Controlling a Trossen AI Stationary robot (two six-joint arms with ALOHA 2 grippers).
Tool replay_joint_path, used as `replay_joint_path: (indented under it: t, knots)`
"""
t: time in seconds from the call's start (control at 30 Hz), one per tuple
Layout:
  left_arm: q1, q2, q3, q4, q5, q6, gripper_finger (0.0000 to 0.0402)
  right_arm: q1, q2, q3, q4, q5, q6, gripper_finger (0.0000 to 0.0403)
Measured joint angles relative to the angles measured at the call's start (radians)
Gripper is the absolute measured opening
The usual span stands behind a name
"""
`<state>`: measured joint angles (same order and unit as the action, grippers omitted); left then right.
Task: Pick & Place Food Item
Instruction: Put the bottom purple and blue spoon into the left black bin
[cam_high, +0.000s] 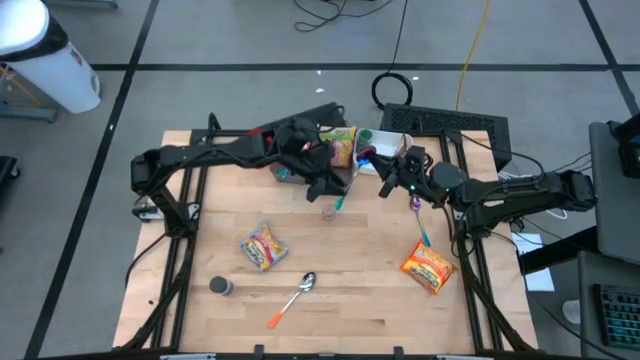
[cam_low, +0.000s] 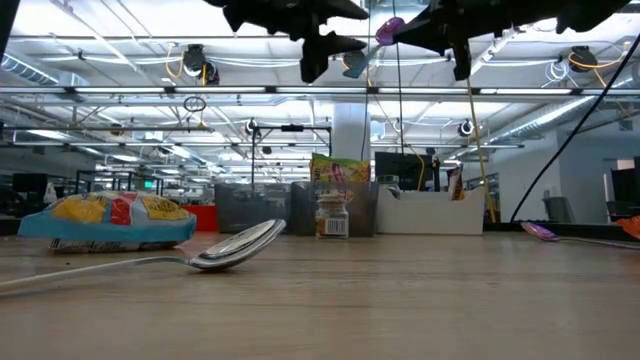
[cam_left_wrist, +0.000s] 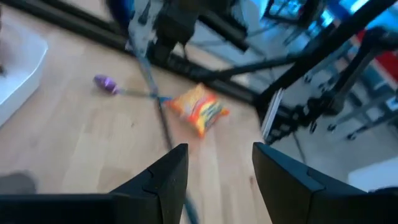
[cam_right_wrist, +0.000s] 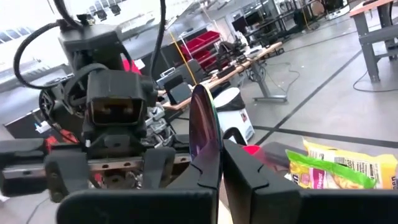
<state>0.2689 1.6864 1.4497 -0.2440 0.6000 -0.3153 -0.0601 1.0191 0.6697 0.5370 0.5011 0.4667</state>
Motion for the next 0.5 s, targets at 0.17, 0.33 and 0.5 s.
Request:
replay_joint_path:
  t: [0.17, 0.33, 0.5]
  knots:
    - [-0.023, 0.0, -0.035, 0.072, -0.062, -0.039, 0.0186, 0.0, 0.0, 0.0, 0.042, -0.004, -0.027, 0.0]
    - [-0.041, -0.001, -0.057, 0.075, -0.105, -0.083, 0.0186, -0.008, 0.001, -0.001, 0.057, -0.054, -0.039, 0.0]
    - [-0.062, -0.001, -0.061, 0.074, -0.196, -0.084, 0.0186, -0.008, 0.001, -0.001, 0.059, -0.06, -0.031, 0.0]
